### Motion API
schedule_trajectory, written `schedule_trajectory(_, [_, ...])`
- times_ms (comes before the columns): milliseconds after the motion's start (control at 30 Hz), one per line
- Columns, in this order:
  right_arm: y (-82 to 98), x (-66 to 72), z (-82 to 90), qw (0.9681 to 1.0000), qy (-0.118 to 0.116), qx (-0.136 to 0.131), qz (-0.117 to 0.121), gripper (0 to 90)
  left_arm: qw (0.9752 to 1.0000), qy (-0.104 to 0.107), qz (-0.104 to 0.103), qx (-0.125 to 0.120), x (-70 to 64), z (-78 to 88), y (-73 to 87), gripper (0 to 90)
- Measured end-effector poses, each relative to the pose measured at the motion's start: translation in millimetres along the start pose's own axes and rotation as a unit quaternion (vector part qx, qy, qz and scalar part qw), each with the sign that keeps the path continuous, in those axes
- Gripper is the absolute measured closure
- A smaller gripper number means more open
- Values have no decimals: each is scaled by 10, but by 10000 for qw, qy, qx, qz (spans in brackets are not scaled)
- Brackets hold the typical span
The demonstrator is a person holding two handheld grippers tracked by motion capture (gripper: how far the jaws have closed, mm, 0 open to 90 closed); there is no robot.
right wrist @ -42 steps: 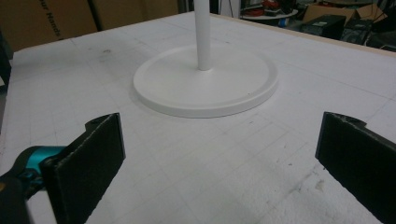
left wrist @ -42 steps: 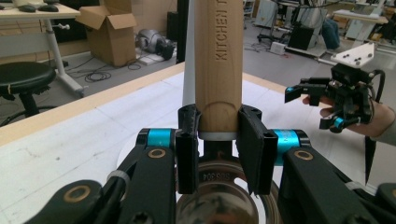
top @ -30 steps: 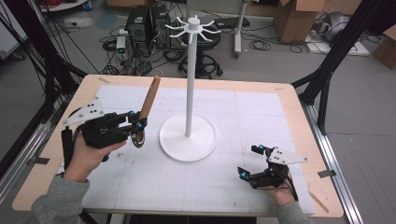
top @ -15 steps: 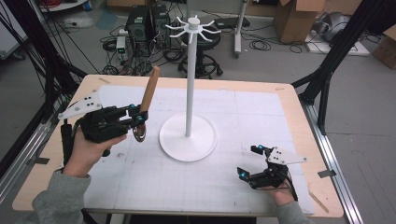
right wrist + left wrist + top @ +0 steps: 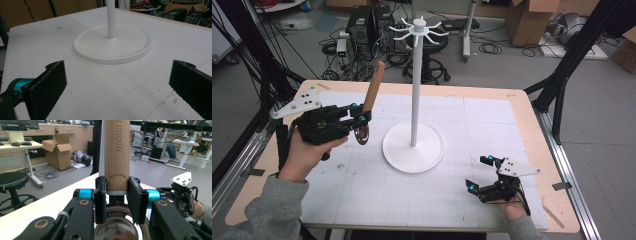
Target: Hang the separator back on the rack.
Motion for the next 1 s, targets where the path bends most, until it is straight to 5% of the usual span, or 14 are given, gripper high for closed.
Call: schedule_trajectory(1000, [1,-14,6,10000,-11,-8,-27,5,9990,-99,-300,327,25,-57,-372,695])
Point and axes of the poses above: each handheld gripper's, and its own axes: z roughly backward along the jaws, y roughly out of its underside, x roughly to its left, the point moved 4 cm from there along -z, roughly forward along the jaws, and after that the axes turned 11 degrees about y, right-handed, at the moved point
